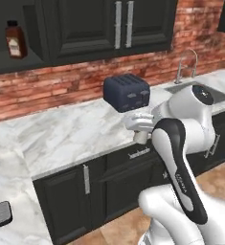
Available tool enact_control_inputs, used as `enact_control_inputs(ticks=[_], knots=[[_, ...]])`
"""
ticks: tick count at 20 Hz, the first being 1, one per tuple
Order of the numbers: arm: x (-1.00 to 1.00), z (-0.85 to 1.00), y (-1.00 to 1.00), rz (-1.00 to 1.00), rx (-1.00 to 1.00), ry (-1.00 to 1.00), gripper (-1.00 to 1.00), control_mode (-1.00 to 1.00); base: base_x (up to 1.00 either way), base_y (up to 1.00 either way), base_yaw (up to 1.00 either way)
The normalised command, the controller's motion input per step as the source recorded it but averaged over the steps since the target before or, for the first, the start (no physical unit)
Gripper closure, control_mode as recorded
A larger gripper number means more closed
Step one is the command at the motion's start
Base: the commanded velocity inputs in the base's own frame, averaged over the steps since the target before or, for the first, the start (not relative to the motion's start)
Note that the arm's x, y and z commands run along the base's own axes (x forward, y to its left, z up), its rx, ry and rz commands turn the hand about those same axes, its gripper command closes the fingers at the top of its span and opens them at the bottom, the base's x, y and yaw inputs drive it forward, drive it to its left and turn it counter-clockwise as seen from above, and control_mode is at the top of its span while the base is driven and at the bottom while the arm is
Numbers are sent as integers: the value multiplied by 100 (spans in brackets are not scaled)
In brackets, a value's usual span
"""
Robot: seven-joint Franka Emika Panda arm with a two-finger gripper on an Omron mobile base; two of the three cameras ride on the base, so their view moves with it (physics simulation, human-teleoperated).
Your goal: Collect the paprika, mayonnaise, and shaker from the cabinet and place them next to the stove.
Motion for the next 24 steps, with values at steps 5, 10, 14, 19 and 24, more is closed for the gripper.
enact_control_inputs(ticks=[5, 10, 14, 19, 24], knots=[[0, 0, 0, 0, 0, 0, 100, 100, 0, -40, -65], [0, 0, 0, 0, 0, 0, 100, 100, 0, -29, -69], [0, 0, 0, 0, 0, 0, 100, 100, 0, -11, -74], [0, 0, 0, 0, 0, 0, 100, 100, 0, 0, -75], [0, 0, 0, 0, 0, 0, 100, 100, 0, -8, -73]])
